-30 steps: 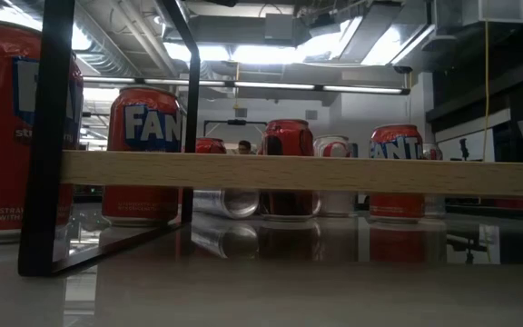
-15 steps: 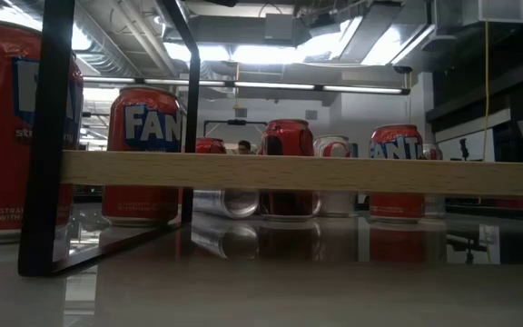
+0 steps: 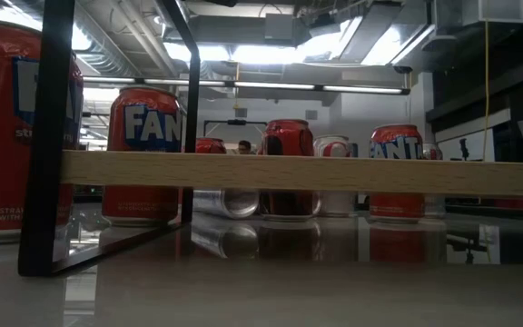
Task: Place canned beverage on shelf
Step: Move the black soda can on the shelf, then put the black soda can on the shelf
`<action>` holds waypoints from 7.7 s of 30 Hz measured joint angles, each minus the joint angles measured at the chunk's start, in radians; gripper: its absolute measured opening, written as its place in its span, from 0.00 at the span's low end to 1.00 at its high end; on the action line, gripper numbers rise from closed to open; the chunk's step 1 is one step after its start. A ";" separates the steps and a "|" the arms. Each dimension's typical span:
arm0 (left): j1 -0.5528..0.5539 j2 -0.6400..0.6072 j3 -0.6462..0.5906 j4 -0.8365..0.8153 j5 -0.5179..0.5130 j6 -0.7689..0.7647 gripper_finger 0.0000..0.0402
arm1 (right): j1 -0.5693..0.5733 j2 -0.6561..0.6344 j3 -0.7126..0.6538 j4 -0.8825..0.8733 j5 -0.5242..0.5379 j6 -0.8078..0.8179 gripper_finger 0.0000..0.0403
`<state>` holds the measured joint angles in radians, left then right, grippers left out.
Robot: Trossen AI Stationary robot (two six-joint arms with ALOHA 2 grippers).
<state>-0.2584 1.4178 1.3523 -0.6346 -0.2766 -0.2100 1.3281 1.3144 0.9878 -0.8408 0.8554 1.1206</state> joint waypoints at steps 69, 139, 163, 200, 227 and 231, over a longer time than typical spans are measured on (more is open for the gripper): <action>0.000 0.000 0.000 0.000 0.000 0.000 0.93 | 0.000 -0.003 0.000 -0.031 0.008 -0.003 0.95; -0.622 0.050 0.000 -0.787 -0.032 -1.273 0.93 | -0.531 -0.008 0.290 0.030 -0.319 -0.685 0.95; -0.614 0.069 -0.077 -0.737 -0.053 -1.281 0.93 | -0.530 -0.008 0.290 0.030 -0.330 -0.685 0.95; -0.614 0.069 -0.016 -0.786 0.021 -1.385 0.54 | -0.530 -0.008 0.290 0.029 -0.333 -0.685 0.95; -0.275 0.067 0.636 -0.920 -0.053 -0.926 0.54 | -0.530 -0.008 0.290 0.028 -0.333 -0.685 0.95; -0.204 0.074 0.637 -0.823 -0.058 -0.805 0.54 | -0.530 -0.008 0.290 0.028 -0.333 -0.685 0.95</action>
<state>-0.4629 1.4918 1.9896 -1.4575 -0.3347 -1.0148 0.7979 1.3067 1.2778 -0.8131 0.5220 0.4355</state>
